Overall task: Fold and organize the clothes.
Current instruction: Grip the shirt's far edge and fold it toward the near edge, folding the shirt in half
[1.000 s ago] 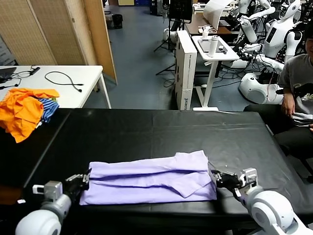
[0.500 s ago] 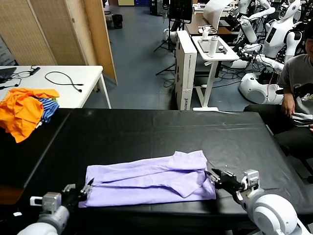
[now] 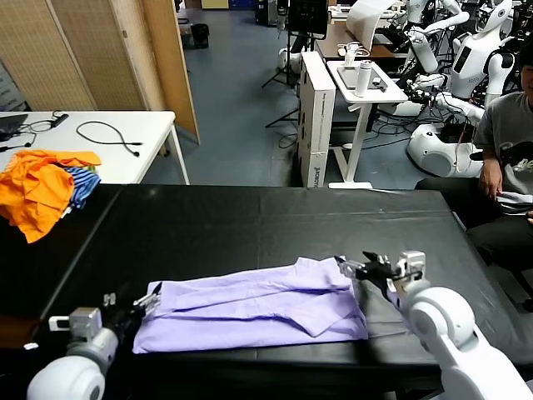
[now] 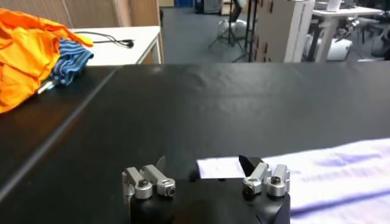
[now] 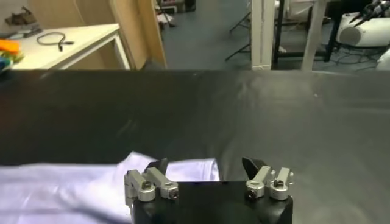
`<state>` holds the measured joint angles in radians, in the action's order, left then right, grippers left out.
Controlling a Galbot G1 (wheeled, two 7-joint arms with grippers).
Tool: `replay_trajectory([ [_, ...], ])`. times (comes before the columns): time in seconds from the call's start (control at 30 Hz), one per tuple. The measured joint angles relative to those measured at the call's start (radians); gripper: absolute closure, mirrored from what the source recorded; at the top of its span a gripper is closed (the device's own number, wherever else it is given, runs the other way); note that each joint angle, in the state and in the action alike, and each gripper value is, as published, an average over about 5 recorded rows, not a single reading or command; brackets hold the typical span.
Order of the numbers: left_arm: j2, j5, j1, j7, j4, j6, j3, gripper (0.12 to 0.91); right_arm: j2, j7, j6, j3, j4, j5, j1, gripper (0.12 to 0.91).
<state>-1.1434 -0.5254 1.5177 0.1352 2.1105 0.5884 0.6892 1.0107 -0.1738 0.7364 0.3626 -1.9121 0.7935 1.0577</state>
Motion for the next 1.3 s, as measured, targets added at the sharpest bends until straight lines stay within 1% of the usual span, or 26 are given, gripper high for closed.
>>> replay_trajectory([
  [0.1,0.003,-0.024,-0.029,0.004,-0.033,0.01,-0.011,0.123,0.019,-0.001,0.0,-0.019,0.026,-0.009,-0.02,0.118],
  [0.23,0.006,-0.039,-0.041,0.0,-0.058,0.026,-0.016,0.123,0.033,-0.002,0.0,-0.039,0.045,-0.017,-0.029,0.123],
  [0.3,0.006,-0.044,-0.04,-0.003,-0.063,0.031,-0.017,0.123,0.036,-0.002,0.0,-0.045,0.054,-0.021,-0.03,0.156],
  [0.4,0.005,-0.049,-0.04,-0.007,-0.066,0.035,-0.02,0.137,0.042,-0.001,0.0,-0.049,0.067,-0.027,-0.028,0.239],
  [0.43,0.004,-0.049,-0.04,-0.008,-0.067,0.035,-0.021,0.168,0.045,-0.001,0.0,-0.049,0.07,-0.029,-0.027,0.264],
  [0.57,0.001,-0.049,-0.041,-0.009,-0.069,0.037,-0.027,0.374,0.056,0.001,0.0,-0.045,0.083,-0.036,-0.017,0.307],
  [0.67,-0.001,-0.047,-0.04,-0.012,-0.072,0.037,-0.03,0.458,0.065,0.001,-0.001,-0.038,0.087,-0.04,-0.008,0.359],
  [0.7,-0.001,-0.047,-0.039,-0.013,-0.073,0.037,-0.031,0.48,0.068,0.001,-0.001,-0.036,0.087,-0.042,-0.005,0.391],
  [0.73,-0.001,-0.046,-0.038,-0.014,-0.074,0.037,-0.032,0.504,0.071,0.001,-0.002,-0.034,0.086,-0.044,-0.001,0.442],
  [0.8,-0.001,-0.045,-0.037,-0.018,-0.076,0.036,-0.033,0.58,0.077,0.001,-0.002,-0.03,0.081,-0.049,0.007,0.54],
  [0.83,-0.001,-0.043,-0.037,-0.021,-0.077,0.035,-0.034,0.622,0.079,0.0,-0.002,-0.028,0.078,-0.053,0.01,0.614],
  [0.93,0.002,-0.038,-0.039,-0.032,-0.082,0.028,-0.038,0.784,0.089,-0.005,-0.001,-0.021,0.067,-0.067,0.022,0.788],
  [0.97,0.003,-0.036,-0.042,-0.034,-0.084,0.024,-0.04,0.827,0.093,-0.008,-0.001,-0.017,0.063,-0.073,0.027,0.831],
  [1.0,0.005,-0.033,-0.045,-0.036,-0.087,0.02,-0.043,0.851,0.098,-0.012,-0.001,-0.013,0.058,-0.08,0.032,0.854],
  [1.03,0.008,-0.031,-0.049,-0.038,-0.09,0.016,-0.046,0.857,0.104,-0.016,0.0,-0.007,0.052,-0.09,0.038,0.878],
  [1.17,0.025,-0.022,-0.076,-0.047,-0.107,-0.002,-0.067,0.863,0.133,-0.025,0.0,0.018,0.028,-0.143,0.067,0.885],
  [1.3,0.056,-0.027,-0.124,-0.048,-0.136,-0.014,-0.098,0.864,0.169,-0.022,0.0,0.037,0.008,-0.185,0.1,0.885],
])
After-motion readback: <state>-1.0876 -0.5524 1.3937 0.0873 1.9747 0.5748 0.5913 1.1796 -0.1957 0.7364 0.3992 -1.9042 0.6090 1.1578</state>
